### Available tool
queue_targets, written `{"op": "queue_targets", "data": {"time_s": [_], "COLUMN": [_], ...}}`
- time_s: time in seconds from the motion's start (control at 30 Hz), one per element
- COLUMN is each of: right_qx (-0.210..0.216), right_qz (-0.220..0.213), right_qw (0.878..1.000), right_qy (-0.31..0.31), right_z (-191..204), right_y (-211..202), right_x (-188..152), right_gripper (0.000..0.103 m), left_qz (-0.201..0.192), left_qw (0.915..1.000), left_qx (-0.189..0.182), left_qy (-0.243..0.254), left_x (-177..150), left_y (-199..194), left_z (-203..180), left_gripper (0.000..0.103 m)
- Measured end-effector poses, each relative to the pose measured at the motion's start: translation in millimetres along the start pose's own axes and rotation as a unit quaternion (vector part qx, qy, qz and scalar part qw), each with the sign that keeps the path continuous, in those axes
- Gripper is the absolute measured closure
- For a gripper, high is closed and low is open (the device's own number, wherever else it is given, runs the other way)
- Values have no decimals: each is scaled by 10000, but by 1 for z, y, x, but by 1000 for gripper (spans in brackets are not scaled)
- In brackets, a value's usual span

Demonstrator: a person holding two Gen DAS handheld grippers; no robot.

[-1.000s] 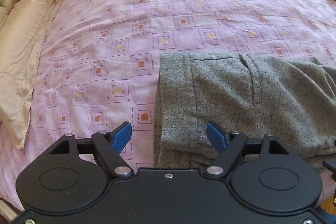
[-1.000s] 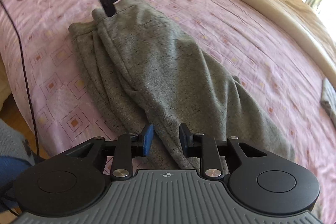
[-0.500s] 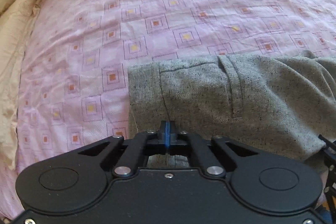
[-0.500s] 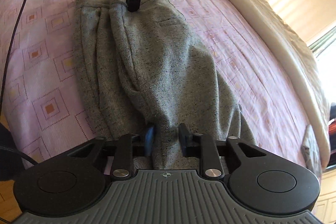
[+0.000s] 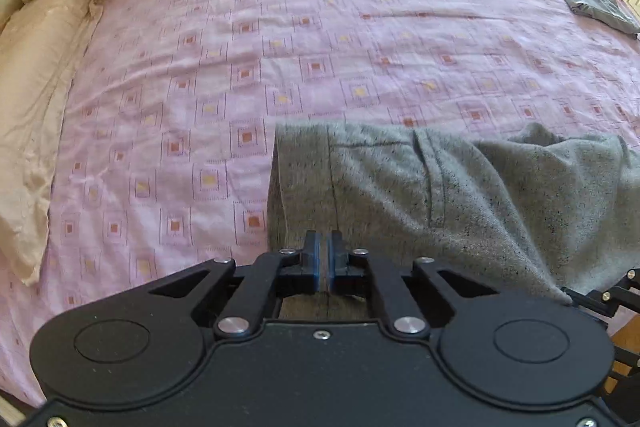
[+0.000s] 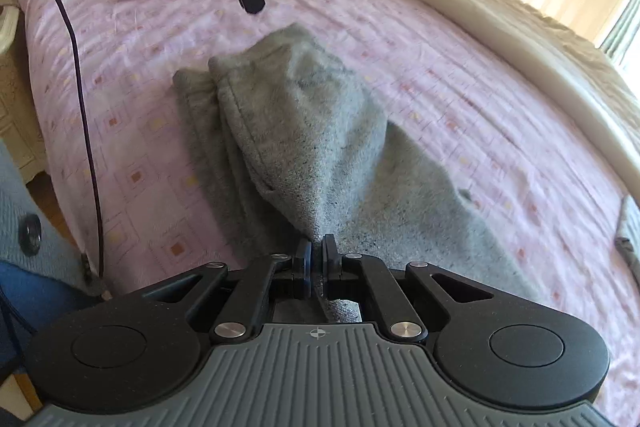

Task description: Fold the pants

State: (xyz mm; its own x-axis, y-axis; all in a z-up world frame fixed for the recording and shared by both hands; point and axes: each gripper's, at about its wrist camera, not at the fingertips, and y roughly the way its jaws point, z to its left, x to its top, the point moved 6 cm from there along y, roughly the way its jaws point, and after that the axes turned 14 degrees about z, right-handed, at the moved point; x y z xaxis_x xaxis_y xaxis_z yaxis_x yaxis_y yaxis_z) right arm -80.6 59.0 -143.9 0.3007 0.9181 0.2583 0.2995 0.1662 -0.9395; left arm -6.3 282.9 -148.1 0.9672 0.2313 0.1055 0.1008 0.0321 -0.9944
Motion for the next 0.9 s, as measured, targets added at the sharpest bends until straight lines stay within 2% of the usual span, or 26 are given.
{"op": "queue_targets", "data": {"time_s": [0.03,0.07,0.1,0.17,0.2,0.3,0.47,0.57,0.63,0.67,0.7,0.73,0.8,0.9], "right_qx": [-26,-49,-58,-35,-36,-24,-36,-1,11,20,22,28,62,42], "right_qz": [120,195,217,239,232,221,204,226,229,228,225,228,222,172], "right_qw": [9999,9997,9996,9997,9997,9997,9998,9996,9995,9994,9994,9993,9990,9990], "right_qy": [-81,-161,-180,-61,8,134,75,165,222,243,269,302,374,415], "right_z": [2,3,6,4,4,-1,6,0,-6,-10,-10,-10,-12,-15], "right_y": [9,20,22,23,21,16,11,12,15,20,20,20,19,16], "right_x": [-2,-5,-4,-4,-3,-4,-4,-7,-5,-5,-5,-6,-7,-6], "right_gripper": [98,98,98,98,98,98,98,98,98,98,98,98,98,98], "left_qz": [89,133,147,56,-15,-105,433,402,264,187,100,92,118,-114], "left_qw": [9999,9998,9997,9999,9999,9997,9990,9992,9996,9998,9999,9995,9980,9984], "left_qx": [-53,-78,-63,29,95,227,37,-71,-115,-80,-99,-271,-592,-338], "left_qy": [-87,-144,-182,-158,-96,0,38,-4,5,15,61,125,181,436], "left_x": [-3,-6,-7,-10,-11,-10,-9,-14,-12,-10,-8,-6,-2,3], "left_y": [7,11,15,18,18,23,50,53,51,51,49,47,44,29], "left_z": [2,3,5,5,4,4,1,-1,-4,-6,-8,-11,-18,-27], "left_gripper": [85,75,60,43,38,32,30,30,34,49,88,102,103,103]}}
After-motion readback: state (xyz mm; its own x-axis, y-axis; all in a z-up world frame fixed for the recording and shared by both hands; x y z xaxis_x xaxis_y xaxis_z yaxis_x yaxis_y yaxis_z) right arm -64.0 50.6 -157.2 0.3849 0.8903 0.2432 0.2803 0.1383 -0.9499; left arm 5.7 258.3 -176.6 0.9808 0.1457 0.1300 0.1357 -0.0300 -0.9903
